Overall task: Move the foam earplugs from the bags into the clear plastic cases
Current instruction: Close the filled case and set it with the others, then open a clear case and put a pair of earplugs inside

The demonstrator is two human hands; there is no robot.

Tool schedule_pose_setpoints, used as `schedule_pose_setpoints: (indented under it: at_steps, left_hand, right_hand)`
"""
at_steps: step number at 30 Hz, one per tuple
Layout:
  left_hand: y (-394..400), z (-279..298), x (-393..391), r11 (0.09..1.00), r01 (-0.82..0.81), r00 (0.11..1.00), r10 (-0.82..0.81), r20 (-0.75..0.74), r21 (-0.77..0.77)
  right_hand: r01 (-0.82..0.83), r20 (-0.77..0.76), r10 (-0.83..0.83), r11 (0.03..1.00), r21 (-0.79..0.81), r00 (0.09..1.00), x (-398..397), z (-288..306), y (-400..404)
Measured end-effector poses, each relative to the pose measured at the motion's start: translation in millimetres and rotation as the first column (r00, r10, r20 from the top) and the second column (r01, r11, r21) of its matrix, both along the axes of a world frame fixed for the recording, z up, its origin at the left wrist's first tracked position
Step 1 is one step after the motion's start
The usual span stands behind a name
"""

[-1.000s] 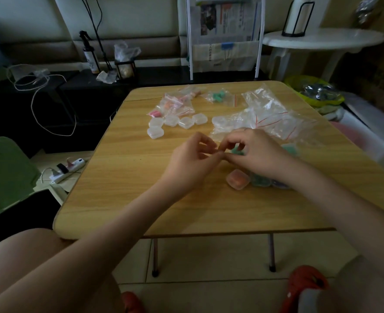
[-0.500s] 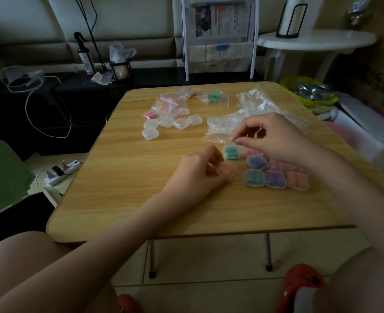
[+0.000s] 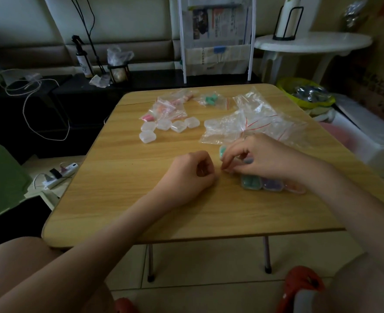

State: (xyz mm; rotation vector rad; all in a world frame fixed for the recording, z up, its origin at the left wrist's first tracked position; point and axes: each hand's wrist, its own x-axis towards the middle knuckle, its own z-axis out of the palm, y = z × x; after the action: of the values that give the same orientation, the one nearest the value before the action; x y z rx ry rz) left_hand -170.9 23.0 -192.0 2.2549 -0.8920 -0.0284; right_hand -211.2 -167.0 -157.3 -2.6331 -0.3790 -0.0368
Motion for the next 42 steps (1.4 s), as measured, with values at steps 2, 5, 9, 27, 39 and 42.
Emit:
schedule_pose_setpoints:
  at_steps: [2, 5, 9, 27, 39, 42]
  left_hand:
    - [6, 3, 12, 0.991, -0.13, 0.991, 0.13, 0.016, -0.02]
    - [24, 6, 34, 0.949, -0.315, 0.944, 0.315, 0.101, -0.021]
    - [47, 9, 60, 0.884, -0.445, 0.875, 0.395, 0.281, 0.143]
    - [68, 16, 64, 0.976, -0.14, 0.979, 0.112, 0.171, 0.164]
    - [64, 21, 52, 0.982, 0.124, 0.992, -0.123, -0.014, 0.145]
    - [58, 20, 49, 0.983, 0.144, 0.989, -0.139, -0.052, 0.115]
  right_hand:
    - [-0.02, -0.051, 0.02, 1.0, 0.001, 0.999, 2, 2, -1]
    - [0.021, -0.113, -0.006, 0.991, 0.133, 0.994, 4, 6, 2]
    - [0.121, 0.033, -0.13, 0.975, 0.185, 0.991, 22, 6, 17]
    - [0.209, 0.035, -0.206, 0.96, -0.185, 0.978, 227, -11, 95]
    - [0.204, 0.296, -0.357, 0.874, 0.442, 0.886, 212, 11, 83]
    - [0.178, 0.287, -0.364, 0.838, 0.516, 0.886, 187, 21, 68]
